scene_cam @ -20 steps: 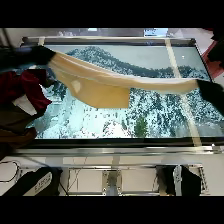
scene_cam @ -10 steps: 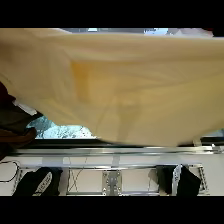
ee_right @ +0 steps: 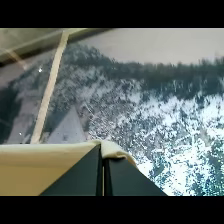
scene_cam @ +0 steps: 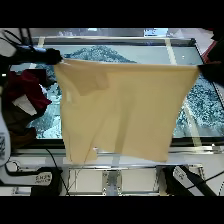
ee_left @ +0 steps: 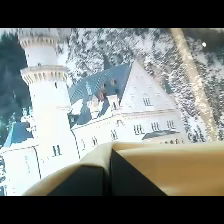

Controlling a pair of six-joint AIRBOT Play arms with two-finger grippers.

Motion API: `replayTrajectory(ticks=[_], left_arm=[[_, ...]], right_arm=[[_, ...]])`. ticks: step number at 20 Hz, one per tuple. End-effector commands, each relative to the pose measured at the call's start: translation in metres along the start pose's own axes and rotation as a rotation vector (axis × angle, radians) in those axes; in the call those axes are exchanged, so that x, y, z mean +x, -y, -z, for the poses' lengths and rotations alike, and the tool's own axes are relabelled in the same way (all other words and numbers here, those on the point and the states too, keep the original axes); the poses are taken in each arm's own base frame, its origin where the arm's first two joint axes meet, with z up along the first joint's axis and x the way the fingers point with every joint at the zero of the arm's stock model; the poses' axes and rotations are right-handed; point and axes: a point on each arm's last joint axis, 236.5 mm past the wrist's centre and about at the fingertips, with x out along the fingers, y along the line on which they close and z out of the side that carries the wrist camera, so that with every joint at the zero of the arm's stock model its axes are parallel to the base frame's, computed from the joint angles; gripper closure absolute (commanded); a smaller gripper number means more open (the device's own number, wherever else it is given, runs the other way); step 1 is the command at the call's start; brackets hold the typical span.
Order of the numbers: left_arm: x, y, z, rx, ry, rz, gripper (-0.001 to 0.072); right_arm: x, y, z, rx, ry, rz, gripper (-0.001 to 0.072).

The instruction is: Fold the shirts.

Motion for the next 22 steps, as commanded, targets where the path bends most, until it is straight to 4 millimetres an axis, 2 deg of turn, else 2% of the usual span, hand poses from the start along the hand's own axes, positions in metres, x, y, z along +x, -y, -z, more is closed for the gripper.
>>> replayTrajectory(ticks=[1,3,6,9,11,13,15,17,20,22], left_arm=[[0.092,-0.045,0.034,-0.085,-0.062,-0.043,0.0699],[0.115,-0.059,0.035,-0.095,-0.033,-0.070,0.0699],[0.124,-0.071,0.035,-0.086,-0.014,-0.100,0.0699],[0.118,-0.064,0.048,-0.062,-0.083,-0.083,0.0699],[0.113,-0.064,0.069,-0.027,-0.177,-0.087,0.0699],[0.106,-0.062,0.101,-0.001,-0.318,-0.086,0.0699],[0.099,-0.060,0.127,0.027,-0.435,-0.091,0.0699],[0.095,-0.060,0.143,0.040,-0.501,-0.100,0.0698],[0.101,-0.060,0.161,0.029,-0.535,-0.096,0.0698],[0.104,-0.066,0.183,0.014,-0.592,-0.108,0.0699]], right_arm=[[0.099,0.056,0.064,0.022,-0.101,0.122,0.0683],[0.134,0.075,0.073,0.021,-0.064,0.194,0.0683],[0.158,0.080,0.086,0.002,-0.053,0.232,0.0683],[0.152,0.072,0.082,-0.037,-0.061,0.218,0.0683],[0.143,0.061,0.086,-0.087,-0.106,0.190,0.0683],[0.135,0.049,0.107,-0.129,-0.213,0.146,0.0683],[0.129,0.048,0.131,-0.123,-0.316,0.139,0.0683],[0.122,0.055,0.148,-0.119,-0.394,0.163,0.0683],[0.111,0.061,0.170,-0.127,-0.498,0.187,0.0683],[0.106,0.064,0.183,-0.127,-0.557,0.190,0.0683]])
